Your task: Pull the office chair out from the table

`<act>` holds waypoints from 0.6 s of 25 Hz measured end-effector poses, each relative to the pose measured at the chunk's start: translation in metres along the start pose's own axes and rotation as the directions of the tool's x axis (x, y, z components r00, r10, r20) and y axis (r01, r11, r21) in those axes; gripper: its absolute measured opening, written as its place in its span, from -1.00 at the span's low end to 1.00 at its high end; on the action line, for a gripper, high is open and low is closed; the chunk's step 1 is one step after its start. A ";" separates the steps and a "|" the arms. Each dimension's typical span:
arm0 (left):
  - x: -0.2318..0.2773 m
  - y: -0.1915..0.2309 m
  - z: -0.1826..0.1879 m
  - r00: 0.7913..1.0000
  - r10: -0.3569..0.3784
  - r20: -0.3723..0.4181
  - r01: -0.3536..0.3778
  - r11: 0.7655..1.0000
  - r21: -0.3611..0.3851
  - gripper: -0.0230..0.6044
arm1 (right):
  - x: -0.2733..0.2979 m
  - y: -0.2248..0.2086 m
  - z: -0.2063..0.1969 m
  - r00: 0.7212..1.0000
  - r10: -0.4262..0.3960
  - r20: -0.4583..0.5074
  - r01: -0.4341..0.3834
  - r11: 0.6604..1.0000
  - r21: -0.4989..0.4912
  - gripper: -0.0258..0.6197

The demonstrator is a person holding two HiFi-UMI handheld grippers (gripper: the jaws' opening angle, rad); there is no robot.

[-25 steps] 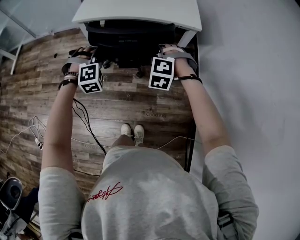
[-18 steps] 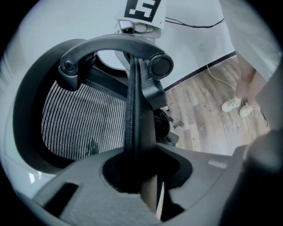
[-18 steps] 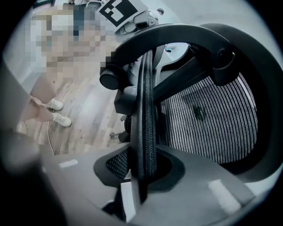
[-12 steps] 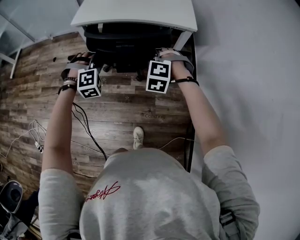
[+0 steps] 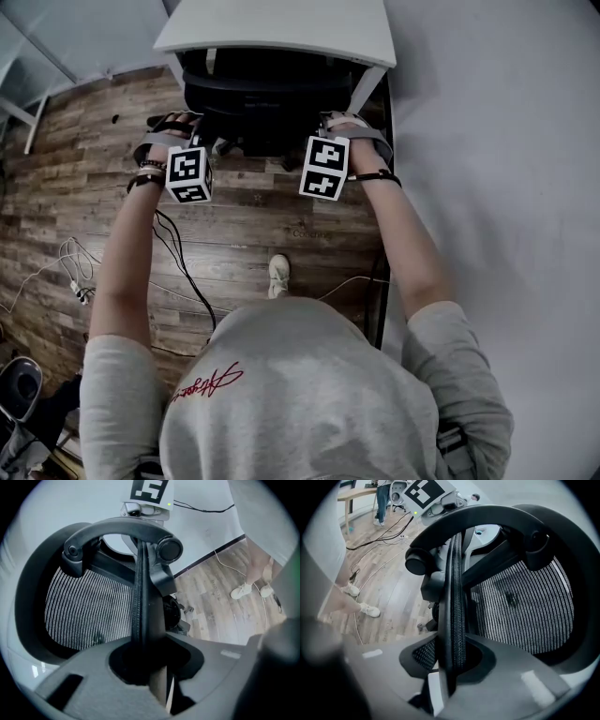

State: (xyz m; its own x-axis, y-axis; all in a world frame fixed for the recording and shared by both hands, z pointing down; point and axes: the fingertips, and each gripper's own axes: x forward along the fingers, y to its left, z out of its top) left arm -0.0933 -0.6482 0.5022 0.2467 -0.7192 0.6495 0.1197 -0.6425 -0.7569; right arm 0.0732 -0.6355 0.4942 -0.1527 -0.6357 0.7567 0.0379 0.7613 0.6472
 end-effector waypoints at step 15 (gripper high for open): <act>-0.036 -0.031 0.011 1.000 0.002 0.018 -0.002 1.000 0.018 -0.70 | -0.034 0.040 0.008 1.000 -0.007 -0.020 0.008 1.000 0.020 -0.66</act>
State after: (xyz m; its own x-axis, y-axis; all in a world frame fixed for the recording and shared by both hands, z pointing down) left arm -0.0948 -0.5993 0.5019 0.2644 -0.7154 0.6468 0.1368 -0.6361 -0.7594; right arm 0.0715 -0.5827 0.4938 -0.1328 -0.6436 0.7538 0.0168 0.7590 0.6509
